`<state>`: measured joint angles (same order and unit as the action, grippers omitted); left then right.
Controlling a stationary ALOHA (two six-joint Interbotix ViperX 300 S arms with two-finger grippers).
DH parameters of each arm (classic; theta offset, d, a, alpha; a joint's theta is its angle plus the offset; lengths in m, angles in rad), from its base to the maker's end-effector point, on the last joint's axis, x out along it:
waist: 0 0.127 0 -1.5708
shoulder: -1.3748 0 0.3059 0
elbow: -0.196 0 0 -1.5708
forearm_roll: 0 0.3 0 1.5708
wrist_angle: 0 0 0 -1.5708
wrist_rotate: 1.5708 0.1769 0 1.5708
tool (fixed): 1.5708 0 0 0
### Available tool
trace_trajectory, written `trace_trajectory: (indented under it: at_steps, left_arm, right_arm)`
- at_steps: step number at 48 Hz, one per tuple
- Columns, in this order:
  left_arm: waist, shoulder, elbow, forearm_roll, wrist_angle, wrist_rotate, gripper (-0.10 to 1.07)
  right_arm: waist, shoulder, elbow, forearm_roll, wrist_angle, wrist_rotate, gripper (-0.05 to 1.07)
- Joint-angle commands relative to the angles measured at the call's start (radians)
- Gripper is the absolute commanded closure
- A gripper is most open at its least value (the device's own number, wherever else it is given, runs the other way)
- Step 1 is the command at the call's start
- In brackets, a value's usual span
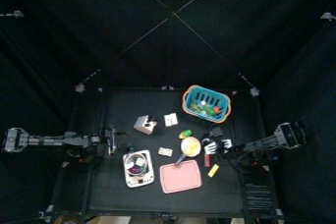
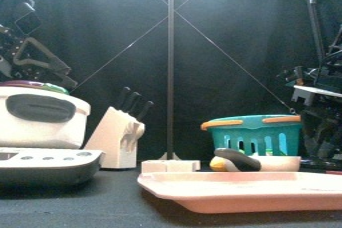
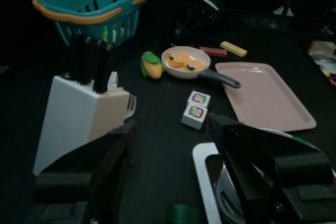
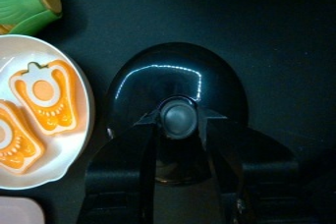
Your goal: Place pot lid on pot
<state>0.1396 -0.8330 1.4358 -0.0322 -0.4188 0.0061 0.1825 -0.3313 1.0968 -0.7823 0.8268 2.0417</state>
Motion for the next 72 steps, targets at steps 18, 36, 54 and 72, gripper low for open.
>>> trace_trajectory:
  at_steps: [18,36,54,72]
  left_arm:
    - [-0.002,0.003,-0.021,-0.002,-0.009,0.000,0.04]
    - [0.000,0.003,-0.021,-0.002,-0.009,0.000,0.04]
    - [0.000,0.003,-0.018,-0.002,-0.005,0.000,0.04]
    - [0.015,0.003,0.002,-0.005,-0.003,0.000,0.04]
  right_arm:
    - [0.066,-0.091,-0.172,-0.097,0.075,-0.005,0.50]
    - [0.075,-0.011,-0.319,-0.262,-0.034,-0.006,0.50]
    - [0.069,0.158,-0.552,-0.239,-0.135,-0.284,0.49]
    - [0.066,0.336,-0.818,-0.078,-0.147,-0.666,0.49]
